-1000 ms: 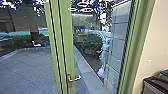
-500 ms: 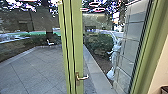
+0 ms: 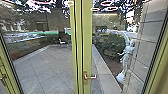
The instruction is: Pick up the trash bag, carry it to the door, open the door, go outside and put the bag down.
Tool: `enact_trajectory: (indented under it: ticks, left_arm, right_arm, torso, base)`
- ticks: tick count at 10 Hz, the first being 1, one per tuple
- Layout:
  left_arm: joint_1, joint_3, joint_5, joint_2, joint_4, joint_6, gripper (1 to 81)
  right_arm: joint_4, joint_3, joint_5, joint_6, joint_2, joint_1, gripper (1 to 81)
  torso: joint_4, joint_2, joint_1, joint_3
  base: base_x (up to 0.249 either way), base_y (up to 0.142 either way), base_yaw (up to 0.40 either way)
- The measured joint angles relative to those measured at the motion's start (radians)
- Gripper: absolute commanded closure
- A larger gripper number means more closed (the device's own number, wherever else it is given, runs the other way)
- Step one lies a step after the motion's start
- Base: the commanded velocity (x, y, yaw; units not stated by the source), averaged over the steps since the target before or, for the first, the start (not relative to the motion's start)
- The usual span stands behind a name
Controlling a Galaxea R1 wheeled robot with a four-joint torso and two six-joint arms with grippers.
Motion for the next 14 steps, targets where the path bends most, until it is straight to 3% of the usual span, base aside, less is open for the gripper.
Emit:
enact_trajectory:
  ticks: [7,14]
  left_arm:
    - [-0.002,0.000,0.002,0.000,0.000,0.000,81.1]
    - [-0.001,0.000,0.002,0.001,0.000,0.000,81.1]
  right_arm:
    - [0.000,0.000,-0.001,0.000,0.000,0.000,1.0]
    - [0.000,0.000,0.000,0.000,0.000,0.003,1.0]
  torso:
    - [0.000,0.000,0.000,0.000]
    - [0.000,0.000,0.000,0.000]
  base:
    - [0.000,0.000,0.263]
    - [0.000,-0.023,0.019]
